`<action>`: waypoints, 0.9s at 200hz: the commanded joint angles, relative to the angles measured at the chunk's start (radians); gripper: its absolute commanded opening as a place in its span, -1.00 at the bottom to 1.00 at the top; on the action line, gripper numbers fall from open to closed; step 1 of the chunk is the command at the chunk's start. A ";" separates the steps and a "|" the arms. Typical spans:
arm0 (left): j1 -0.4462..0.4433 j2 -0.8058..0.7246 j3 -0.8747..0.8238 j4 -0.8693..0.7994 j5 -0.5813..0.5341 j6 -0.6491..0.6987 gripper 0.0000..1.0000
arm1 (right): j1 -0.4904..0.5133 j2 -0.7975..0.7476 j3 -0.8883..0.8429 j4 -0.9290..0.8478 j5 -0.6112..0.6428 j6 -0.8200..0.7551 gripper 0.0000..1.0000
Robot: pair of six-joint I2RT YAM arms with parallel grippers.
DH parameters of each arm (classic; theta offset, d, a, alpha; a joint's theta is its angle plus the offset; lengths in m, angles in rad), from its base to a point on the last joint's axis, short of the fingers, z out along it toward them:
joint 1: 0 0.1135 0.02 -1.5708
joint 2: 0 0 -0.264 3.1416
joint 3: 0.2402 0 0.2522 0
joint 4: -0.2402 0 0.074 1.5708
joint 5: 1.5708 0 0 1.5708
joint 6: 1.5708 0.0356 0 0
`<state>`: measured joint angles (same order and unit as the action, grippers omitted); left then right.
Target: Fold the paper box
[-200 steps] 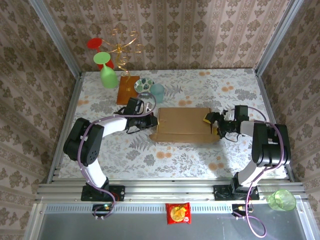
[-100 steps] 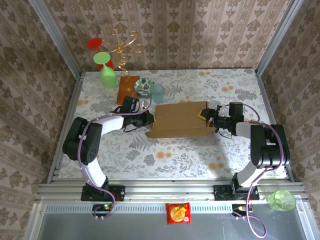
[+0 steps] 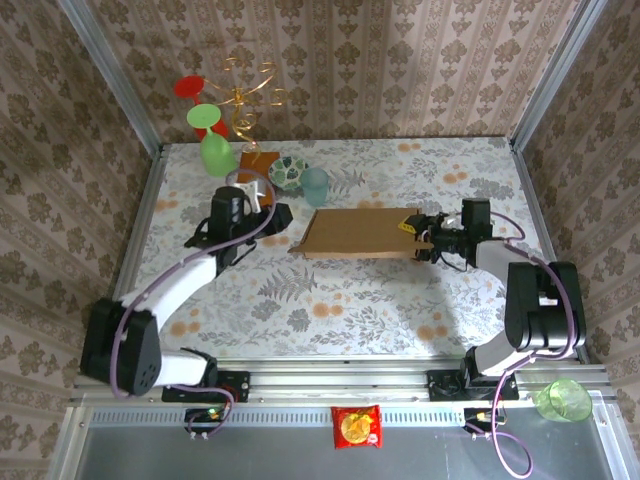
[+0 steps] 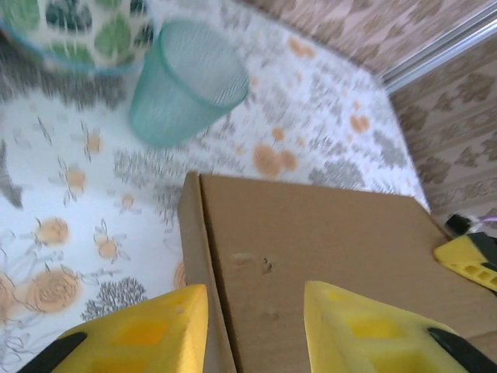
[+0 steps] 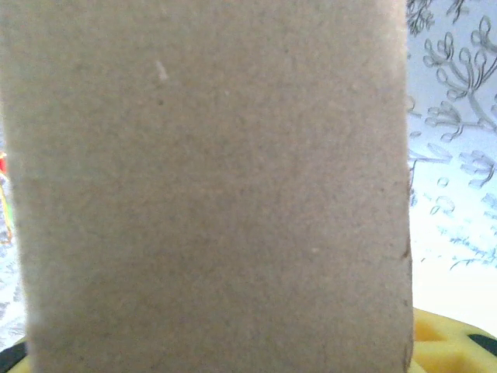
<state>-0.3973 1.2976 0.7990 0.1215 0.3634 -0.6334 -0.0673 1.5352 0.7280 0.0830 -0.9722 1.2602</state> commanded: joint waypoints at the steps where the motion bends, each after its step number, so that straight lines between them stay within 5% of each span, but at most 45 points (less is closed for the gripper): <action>1: 0.003 -0.085 -0.072 0.105 -0.018 0.115 -0.22 | 0.000 -0.043 0.069 -0.228 0.002 0.083 -0.18; 57: 0.001 -0.274 -0.128 -0.015 0.100 0.284 -0.14 | -0.005 -0.128 0.057 -0.413 -0.006 0.224 -0.13; 80: 0.004 -0.382 -0.167 -0.089 0.107 0.376 0.15 | -0.009 -0.136 0.049 -0.471 -0.002 0.232 -0.10; 95: 0.012 -0.407 -0.190 -0.131 0.160 0.426 0.18 | -0.009 -0.130 0.045 -0.463 -0.003 0.249 -0.09; 135: 0.012 -0.358 -0.251 -0.092 0.229 0.430 0.26 | -0.011 -0.081 0.062 -0.460 -0.005 0.256 -0.12; 180: -0.019 -0.194 -0.258 0.085 0.183 0.406 0.32 | -0.011 -0.047 0.061 -0.460 -0.005 0.255 -0.12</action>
<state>-0.3977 1.0527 0.5377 0.0837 0.5495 -0.2382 -0.0757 1.4567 0.7921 -0.3141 -0.9955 1.4960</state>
